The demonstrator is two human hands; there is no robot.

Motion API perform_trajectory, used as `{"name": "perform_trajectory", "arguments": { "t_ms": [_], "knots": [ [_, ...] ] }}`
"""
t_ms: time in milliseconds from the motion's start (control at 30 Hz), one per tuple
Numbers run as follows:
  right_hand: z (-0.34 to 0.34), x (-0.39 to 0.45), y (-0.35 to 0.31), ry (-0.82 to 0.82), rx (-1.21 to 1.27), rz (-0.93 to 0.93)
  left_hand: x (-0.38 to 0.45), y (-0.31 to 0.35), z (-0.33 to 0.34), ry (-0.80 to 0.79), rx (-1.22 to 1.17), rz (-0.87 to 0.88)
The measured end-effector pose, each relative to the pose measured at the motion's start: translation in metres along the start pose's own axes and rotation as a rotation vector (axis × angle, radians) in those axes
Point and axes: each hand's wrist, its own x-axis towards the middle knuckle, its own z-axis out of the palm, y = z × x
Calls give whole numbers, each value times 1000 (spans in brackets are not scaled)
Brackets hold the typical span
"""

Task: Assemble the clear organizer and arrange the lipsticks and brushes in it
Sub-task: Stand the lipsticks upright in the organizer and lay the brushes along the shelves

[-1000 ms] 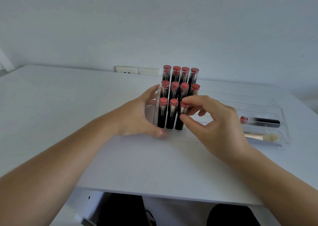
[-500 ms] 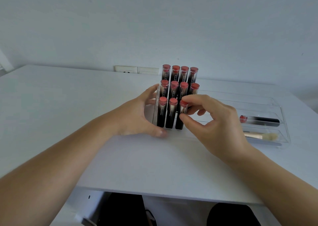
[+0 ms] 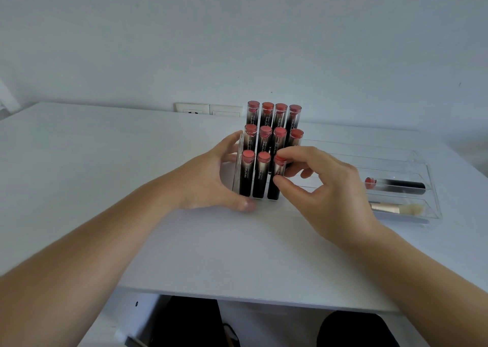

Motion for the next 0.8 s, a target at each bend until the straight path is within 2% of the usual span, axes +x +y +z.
{"name": "perform_trajectory", "arguments": {
  "t_ms": [800],
  "knots": [
    [-3,0,-2,3,88,41,0,0,0,8,-2,-17]
  ]
}}
